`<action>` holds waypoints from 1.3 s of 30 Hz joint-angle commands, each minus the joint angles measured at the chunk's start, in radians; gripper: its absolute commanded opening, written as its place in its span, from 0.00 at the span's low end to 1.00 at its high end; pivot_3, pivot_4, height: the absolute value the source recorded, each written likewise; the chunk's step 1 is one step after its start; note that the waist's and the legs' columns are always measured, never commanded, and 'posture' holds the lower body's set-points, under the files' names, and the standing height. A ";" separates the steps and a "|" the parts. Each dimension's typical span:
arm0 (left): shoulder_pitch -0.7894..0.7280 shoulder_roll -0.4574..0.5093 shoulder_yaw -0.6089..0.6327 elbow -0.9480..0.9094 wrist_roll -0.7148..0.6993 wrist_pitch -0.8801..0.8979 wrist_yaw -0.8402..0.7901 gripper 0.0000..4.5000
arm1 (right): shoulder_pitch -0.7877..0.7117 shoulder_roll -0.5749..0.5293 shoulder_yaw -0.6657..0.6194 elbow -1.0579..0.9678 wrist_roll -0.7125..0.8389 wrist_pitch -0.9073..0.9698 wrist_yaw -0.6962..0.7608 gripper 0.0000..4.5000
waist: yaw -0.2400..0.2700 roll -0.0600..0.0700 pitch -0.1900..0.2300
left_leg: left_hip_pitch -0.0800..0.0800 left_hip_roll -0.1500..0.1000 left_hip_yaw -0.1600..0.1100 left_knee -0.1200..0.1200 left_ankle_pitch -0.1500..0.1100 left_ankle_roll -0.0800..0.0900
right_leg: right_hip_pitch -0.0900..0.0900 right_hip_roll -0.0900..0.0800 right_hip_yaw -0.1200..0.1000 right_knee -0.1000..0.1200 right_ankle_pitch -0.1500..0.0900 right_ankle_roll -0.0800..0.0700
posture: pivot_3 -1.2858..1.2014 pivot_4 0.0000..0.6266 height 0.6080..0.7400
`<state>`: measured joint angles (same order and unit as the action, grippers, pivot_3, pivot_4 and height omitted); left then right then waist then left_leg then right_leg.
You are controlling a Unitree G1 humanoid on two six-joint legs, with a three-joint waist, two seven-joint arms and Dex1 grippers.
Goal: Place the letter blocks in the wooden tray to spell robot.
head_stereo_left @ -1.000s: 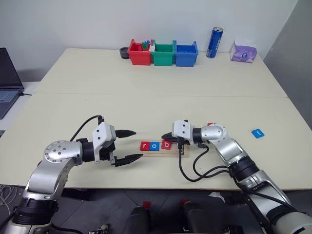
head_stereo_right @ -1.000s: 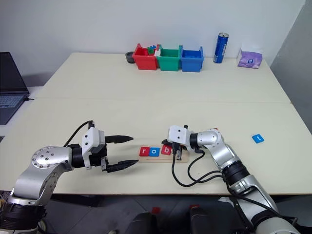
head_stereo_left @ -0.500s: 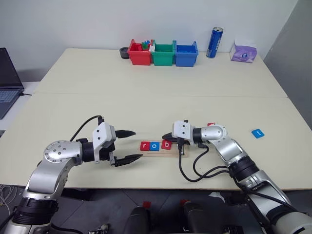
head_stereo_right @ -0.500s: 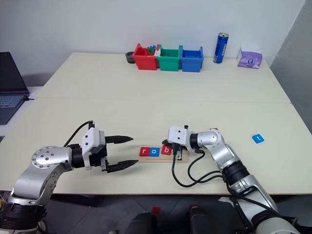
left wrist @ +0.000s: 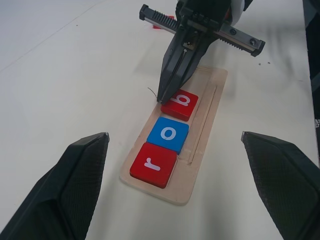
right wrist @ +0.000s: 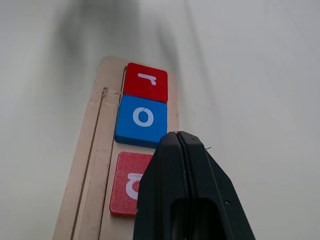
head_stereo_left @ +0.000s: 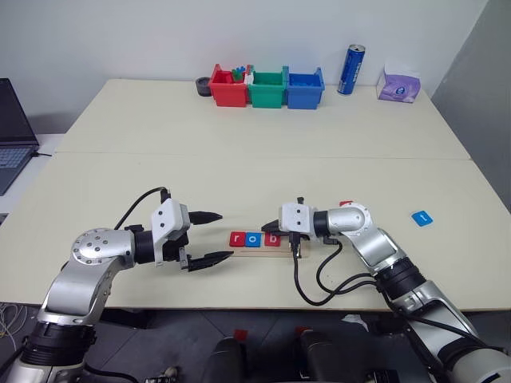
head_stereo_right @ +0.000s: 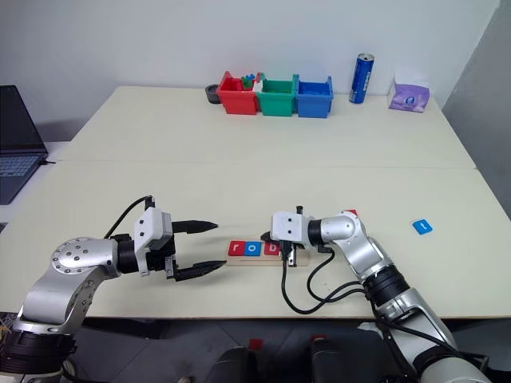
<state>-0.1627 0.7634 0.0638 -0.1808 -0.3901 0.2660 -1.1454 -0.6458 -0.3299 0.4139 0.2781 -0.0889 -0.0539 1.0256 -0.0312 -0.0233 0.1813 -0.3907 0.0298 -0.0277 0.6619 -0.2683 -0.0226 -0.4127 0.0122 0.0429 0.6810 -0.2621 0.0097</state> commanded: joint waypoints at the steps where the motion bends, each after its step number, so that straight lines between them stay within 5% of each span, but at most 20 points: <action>1: -0.007 0.013 0.010 -0.010 0.001 -0.019 0.003 1.00 | -0.001 0.004 -0.011 -0.041 0.023 0.005 0.009 0.00 | 0.000 0.000 0.000 | 0.000 0.000 0.000 0.000 0.000 0.000 | 0.000 0.000 0.000 0.000 0.000 0.000 | 0.52 0.24 1.00; 39: 0.000 0.012 0.010 -0.014 0.004 -0.025 0.010 1.00 | -0.013 -0.025 0.024 -0.003 -0.046 -0.087 -0.027 0.00 | 0.000 0.000 0.000 | 0.000 0.000 0.000 0.000 0.000 0.000 | 0.000 0.000 0.000 0.000 0.000 0.000 | 0.52 0.24 1.00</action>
<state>-0.1611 0.7634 0.0638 -0.1787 -0.3860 0.2541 -1.1403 -0.6488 -0.3502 0.4389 0.3197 -0.1390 -0.1237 0.9846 -0.0314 -0.0233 0.1813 -0.3907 0.0297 -0.0277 0.6619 -0.2683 -0.0226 -0.4127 0.0123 0.0430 0.6810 -0.2621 0.0097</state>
